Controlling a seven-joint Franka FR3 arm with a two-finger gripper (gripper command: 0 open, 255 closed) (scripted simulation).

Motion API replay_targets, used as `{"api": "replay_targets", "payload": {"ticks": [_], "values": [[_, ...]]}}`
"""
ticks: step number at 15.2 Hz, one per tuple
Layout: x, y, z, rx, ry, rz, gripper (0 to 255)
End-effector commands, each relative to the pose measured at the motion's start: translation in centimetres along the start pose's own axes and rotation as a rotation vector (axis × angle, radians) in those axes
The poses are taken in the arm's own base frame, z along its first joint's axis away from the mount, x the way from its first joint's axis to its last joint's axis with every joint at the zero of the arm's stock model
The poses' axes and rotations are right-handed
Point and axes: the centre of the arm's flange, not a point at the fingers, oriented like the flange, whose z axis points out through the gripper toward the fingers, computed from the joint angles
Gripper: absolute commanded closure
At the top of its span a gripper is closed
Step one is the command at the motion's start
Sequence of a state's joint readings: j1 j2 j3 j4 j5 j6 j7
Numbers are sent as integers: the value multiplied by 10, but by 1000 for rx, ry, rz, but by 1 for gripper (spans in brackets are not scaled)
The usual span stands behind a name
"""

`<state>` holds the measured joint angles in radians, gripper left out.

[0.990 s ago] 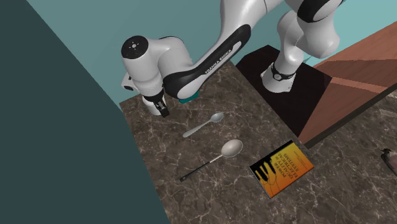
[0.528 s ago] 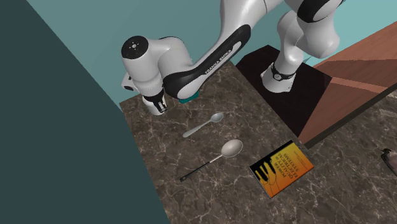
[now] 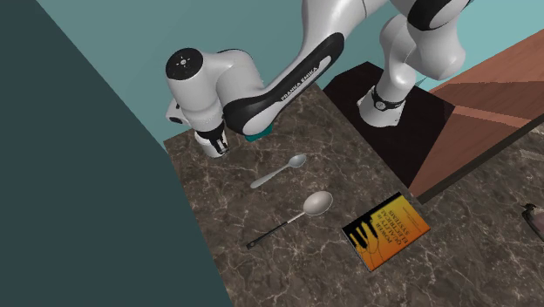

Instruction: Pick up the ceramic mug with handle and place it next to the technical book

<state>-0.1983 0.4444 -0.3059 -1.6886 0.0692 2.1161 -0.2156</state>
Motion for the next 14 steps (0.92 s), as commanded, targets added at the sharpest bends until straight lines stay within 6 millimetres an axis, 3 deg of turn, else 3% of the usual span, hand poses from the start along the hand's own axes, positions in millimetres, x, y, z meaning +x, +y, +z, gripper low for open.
{"api": "replay_targets", "payload": {"ticks": [1, 14], "values": [[0, 1, -8, 0, 0, 0, 255], [-1, 5, -77, 0, 0, 0, 255]]}}
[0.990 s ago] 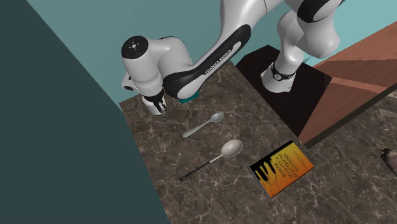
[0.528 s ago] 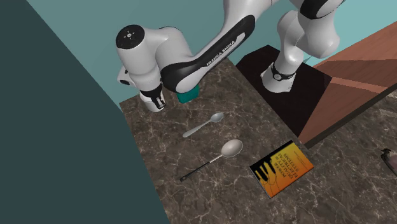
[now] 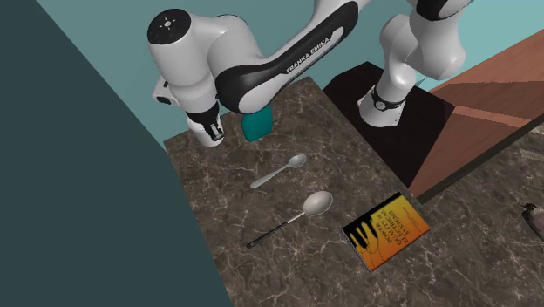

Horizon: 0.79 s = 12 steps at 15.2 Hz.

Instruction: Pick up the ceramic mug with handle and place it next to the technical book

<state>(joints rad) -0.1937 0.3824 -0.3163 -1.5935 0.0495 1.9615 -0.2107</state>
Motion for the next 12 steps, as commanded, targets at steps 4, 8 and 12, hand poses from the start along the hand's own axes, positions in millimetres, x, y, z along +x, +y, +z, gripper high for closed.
{"api": "replay_targets", "payload": {"ticks": [4, 8, 12], "values": [[0, 2, -27, 0, 0, 0, 255], [0, 3, -48, 0, 0, 0, 255], [-1, 5, -69, 0, 0, 0, 255]]}}
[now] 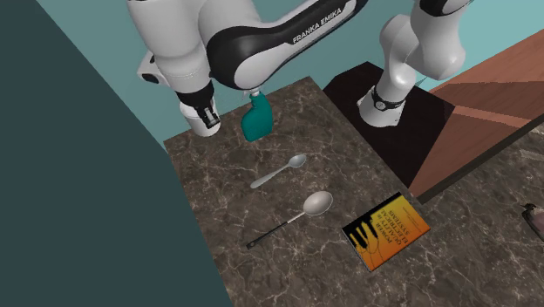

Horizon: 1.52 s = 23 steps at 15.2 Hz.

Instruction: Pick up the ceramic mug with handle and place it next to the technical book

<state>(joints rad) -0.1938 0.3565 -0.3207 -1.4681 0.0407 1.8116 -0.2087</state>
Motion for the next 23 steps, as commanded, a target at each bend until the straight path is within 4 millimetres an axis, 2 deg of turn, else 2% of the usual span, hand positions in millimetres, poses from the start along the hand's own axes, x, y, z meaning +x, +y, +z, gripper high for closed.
{"api": "replay_targets", "payload": {"ticks": [1, 6, 23], "values": [[0, 3, -11, 0, 0, 0, 255], [0, 4, -36, 0, 0, 0, 255], [-163, -149, -46, 0, 0, 0, 255]]}}
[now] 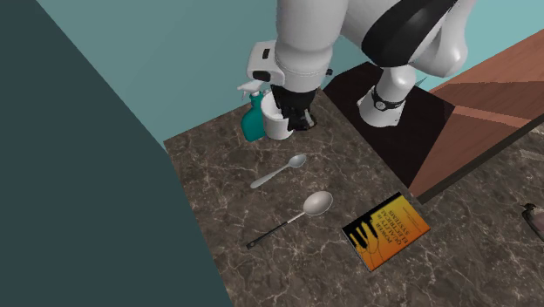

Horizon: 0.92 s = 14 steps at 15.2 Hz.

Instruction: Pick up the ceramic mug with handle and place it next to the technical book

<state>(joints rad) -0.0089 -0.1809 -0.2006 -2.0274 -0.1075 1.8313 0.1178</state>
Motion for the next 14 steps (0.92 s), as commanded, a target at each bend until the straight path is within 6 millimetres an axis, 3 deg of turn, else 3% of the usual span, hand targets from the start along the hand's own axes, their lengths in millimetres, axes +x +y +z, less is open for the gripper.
{"api": "replay_targets", "payload": {"ticks": [1, 14], "values": [[-20, -20, 0, -1, 1, 1, 255], [-145, -138, -8, -1, 1, 1, 255]]}}
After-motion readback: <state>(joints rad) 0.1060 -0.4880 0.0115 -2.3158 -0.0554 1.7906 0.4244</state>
